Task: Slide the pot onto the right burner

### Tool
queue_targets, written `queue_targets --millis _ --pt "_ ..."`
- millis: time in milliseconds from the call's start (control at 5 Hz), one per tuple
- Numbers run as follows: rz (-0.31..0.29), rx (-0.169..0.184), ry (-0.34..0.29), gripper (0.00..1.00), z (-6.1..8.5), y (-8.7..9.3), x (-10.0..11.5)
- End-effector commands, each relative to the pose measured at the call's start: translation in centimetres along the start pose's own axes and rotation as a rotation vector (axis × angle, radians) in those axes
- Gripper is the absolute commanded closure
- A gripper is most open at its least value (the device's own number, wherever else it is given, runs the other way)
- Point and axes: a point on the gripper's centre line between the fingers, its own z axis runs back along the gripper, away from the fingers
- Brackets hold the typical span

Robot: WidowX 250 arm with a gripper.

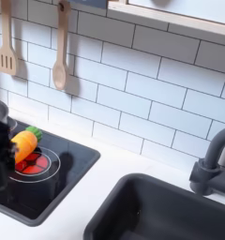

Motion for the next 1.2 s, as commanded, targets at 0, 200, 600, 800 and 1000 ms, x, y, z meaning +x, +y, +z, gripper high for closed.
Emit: queue_targets --millis 0,200,600,800,1000 --pt "0.005 0.011 -0.021 0.00 0.1 1.3 0.7" --pt "0.022 0.072 -0.033 0.00 0.4 3.0 0.8" --pt "0.084 0.085 -0.056 0.00 0.8 6.7 1.2" --pt "0.084 0.092 -0.055 0.00 0.7 7.3 1.4" --pt "0.115 0.050 -0.053 0.00 0.1 8.8 2.2"
